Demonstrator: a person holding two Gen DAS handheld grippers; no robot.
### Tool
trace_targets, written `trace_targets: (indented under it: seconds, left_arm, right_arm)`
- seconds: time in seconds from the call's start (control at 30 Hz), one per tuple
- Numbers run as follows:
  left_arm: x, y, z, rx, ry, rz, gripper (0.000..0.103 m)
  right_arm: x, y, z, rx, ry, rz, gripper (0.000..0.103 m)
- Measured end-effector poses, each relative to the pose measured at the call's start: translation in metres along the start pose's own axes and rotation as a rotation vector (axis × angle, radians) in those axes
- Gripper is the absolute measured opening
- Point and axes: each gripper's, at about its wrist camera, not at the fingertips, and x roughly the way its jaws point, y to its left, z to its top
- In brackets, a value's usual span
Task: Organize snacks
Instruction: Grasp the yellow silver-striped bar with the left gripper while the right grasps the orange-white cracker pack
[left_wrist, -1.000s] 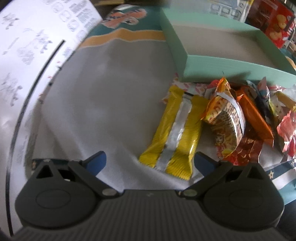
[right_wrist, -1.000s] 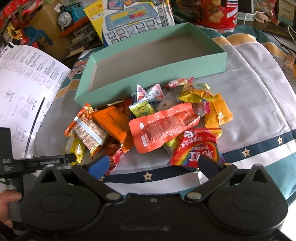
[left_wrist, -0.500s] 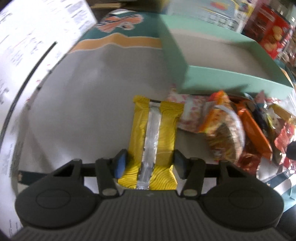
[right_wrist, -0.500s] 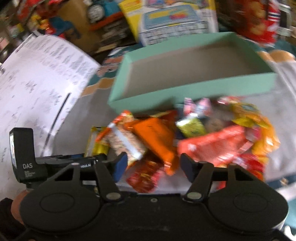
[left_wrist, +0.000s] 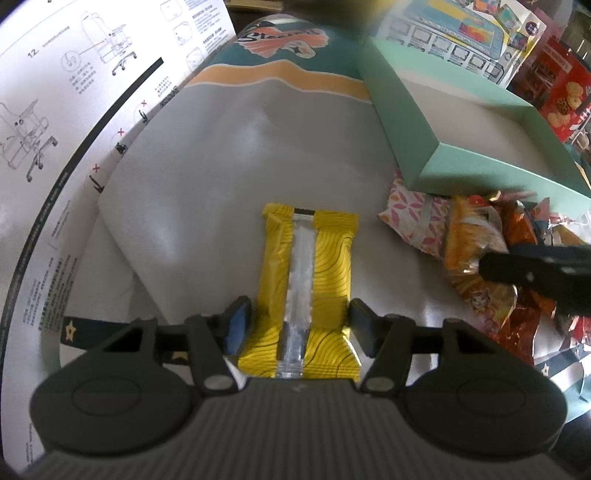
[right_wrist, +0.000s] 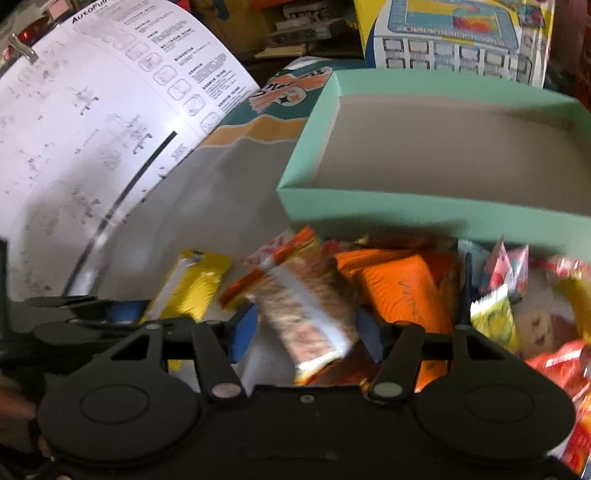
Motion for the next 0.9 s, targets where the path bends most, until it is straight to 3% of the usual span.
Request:
trace_targets:
  seconds: [0.23,0.47,0.63,0.7,0.73,0.8,0.9]
  left_arm:
    - [0.002,0.0,0.002,-0.004,0.006,0.004,0.071]
    - [0.005,-0.002,0.007,0.006,-0.001,0.022,0.076]
    - [0.007,-0.004,0.008,0.007,-0.011,0.036,0.075]
    - [0.007,-0.004,0.006,0.013,-0.016,0.04,0.075]
    - [0.007,-0.004,0.005,0.02,-0.02,0.048,0.068]
    - [0.003,-0.006,0.004,0.03,-0.039,0.065,0.049]
    - [-0.002,-0.003,0.006,-0.006,-0.024,0.028,0.048]
  right_arm:
    - [0.03,0.018,0.007,-0.092,0.017,-0.02,0.071]
    - [0.017,0.035,0.011,-0.166,0.02,0.003,0.071]
    - [0.034,0.034,0.01,-0.19,0.074,-0.025,0.065]
    - [0.039,0.029,0.008,-0.167,0.086,-0.026,0.056]
    - [0.038,0.028,0.006,-0.16,0.082,-0.031,0.044]
    - [0.033,0.024,0.005,-0.132,0.08,-0.018,0.038]
    - [0.021,0.015,0.005,-0.052,0.056,0.01,0.038]
